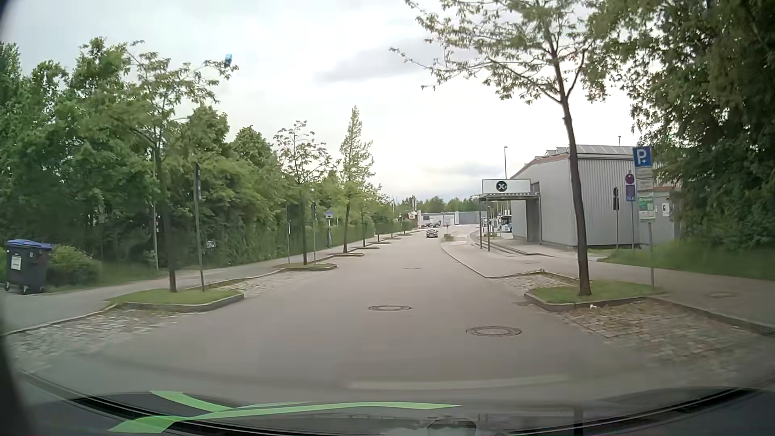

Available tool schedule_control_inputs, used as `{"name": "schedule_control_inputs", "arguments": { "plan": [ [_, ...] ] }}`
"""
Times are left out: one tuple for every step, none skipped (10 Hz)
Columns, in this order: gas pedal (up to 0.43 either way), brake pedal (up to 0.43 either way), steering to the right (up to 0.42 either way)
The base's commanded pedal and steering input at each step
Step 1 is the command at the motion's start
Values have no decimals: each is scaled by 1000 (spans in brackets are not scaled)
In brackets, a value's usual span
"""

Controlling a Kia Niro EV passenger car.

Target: Follow the waypoints while adhering to traffic rules and regulations

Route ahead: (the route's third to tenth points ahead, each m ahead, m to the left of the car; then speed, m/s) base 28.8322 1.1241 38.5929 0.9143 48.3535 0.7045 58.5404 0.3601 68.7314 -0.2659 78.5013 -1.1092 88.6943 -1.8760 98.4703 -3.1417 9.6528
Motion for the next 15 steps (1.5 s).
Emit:
{"name": "schedule_control_inputs", "arguments": {
  "plan": [
    [0,0,-2],
    [0,0,-2],
    [0,0,-2],
    [0,0,-2],
    [0,0,-2],
    [0,0,-2],
    [0,0,-2],
    [0,0,-2],
    [0,0,-2],
    [0,0,-2],
    [0,0,-2],
    [0,0,-2],
    [0,0,-2],
    [0,0,-2],
    [0,0,-2]
  ]
}}
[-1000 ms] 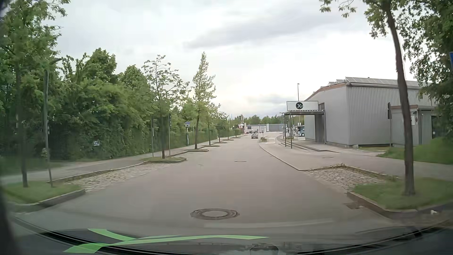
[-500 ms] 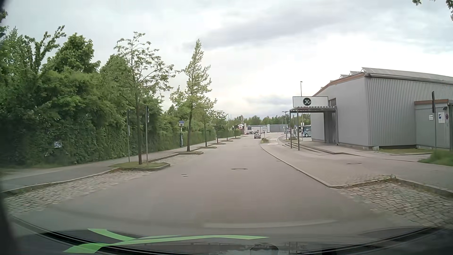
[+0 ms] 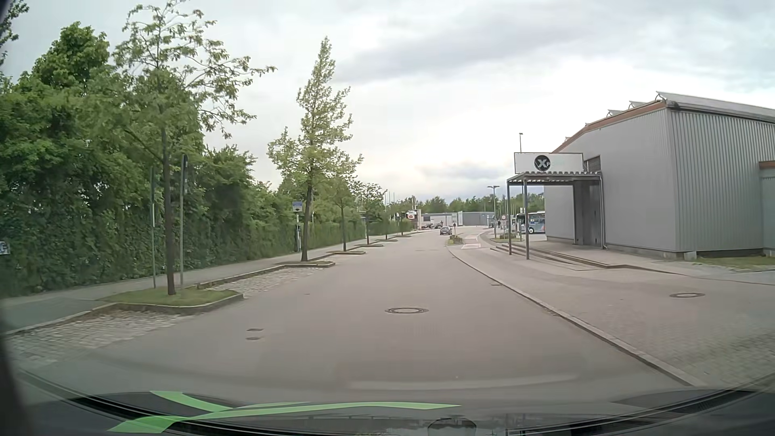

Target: Follow the waypoints while adhering to traffic rules and regulations

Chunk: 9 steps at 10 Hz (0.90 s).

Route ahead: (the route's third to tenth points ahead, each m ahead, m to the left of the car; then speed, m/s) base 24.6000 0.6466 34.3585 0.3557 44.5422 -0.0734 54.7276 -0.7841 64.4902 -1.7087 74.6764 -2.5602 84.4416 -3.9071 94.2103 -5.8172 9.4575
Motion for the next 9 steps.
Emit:
{"name": "schedule_control_inputs", "arguments": {
  "plan": [
    [0,0,-2],
    [0,0,-2],
    [0,0,-2],
    [0,0,-2],
    [0,0,-2],
    [0,0,-2],
    [0,0,-2],
    [0,0,-2],
    [0,0,-2]
  ]
}}
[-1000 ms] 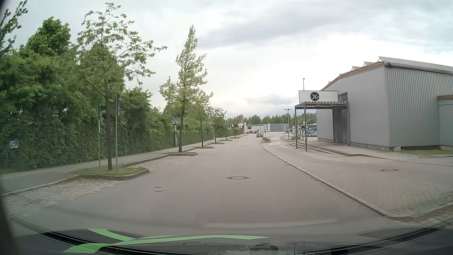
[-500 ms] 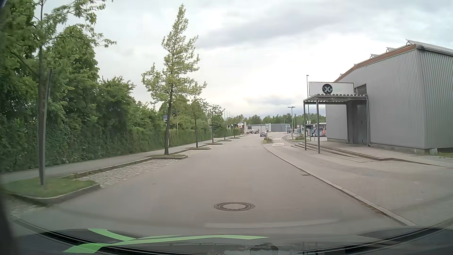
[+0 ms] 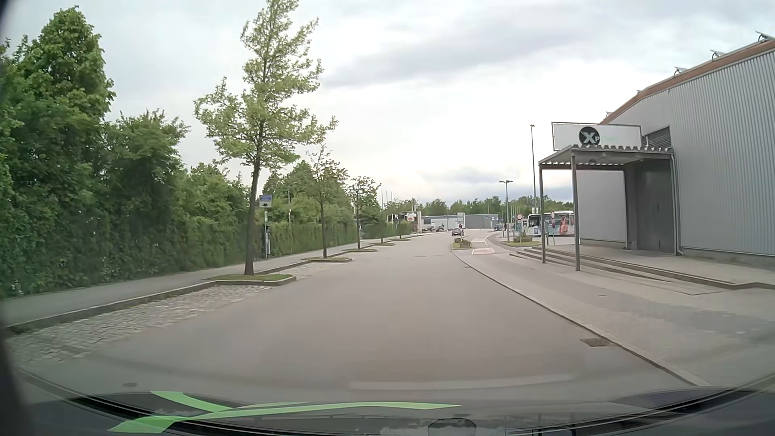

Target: Follow the waypoints while adhering to traffic rules and regulations

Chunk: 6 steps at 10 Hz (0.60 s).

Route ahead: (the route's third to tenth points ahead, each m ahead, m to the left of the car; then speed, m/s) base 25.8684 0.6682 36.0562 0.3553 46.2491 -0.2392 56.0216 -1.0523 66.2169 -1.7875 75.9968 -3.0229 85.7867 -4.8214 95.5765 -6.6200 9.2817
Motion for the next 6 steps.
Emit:
{"name": "schedule_control_inputs", "arguments": {
  "plan": [
    [0,0,-2],
    [0,0,-2],
    [0,0,-2],
    [0,0,-2],
    [0,0,-2],
    [0,0,-2]
  ]
}}
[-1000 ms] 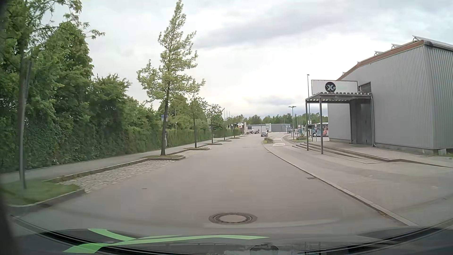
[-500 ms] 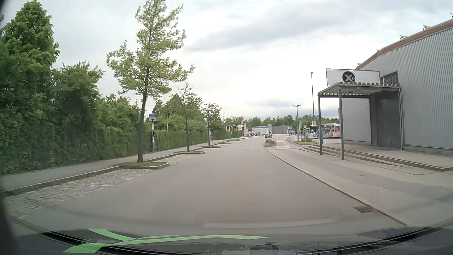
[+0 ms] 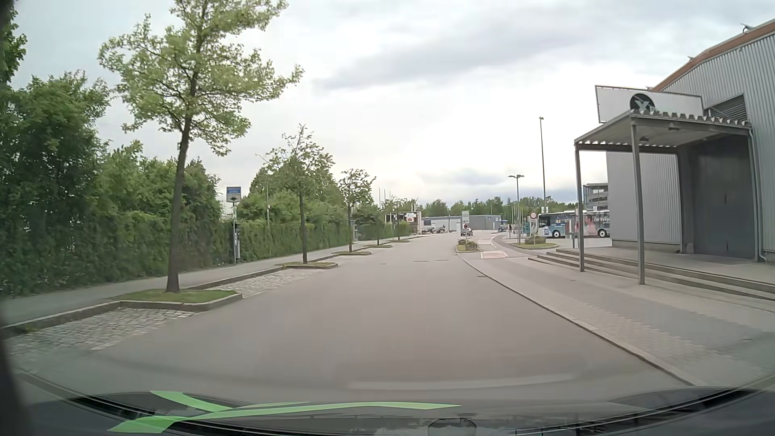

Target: Follow the waypoints while adhering to traffic rules and regulations

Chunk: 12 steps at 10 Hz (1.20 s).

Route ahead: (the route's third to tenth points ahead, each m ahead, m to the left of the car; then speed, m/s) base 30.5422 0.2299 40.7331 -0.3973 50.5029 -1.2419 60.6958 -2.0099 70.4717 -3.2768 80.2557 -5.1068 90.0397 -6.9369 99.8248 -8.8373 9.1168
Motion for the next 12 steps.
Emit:
{"name": "schedule_control_inputs", "arguments": {
  "plan": [
    [0,0,-2],
    [0,0,-2],
    [0,0,-2],
    [0,0,-2],
    [0,0,-2],
    [0,0,-2],
    [0,0,-2],
    [0,0,-2],
    [0,0,-2],
    [0,0,-2],
    [0,0,-2],
    [0,0,-2]
  ]
}}
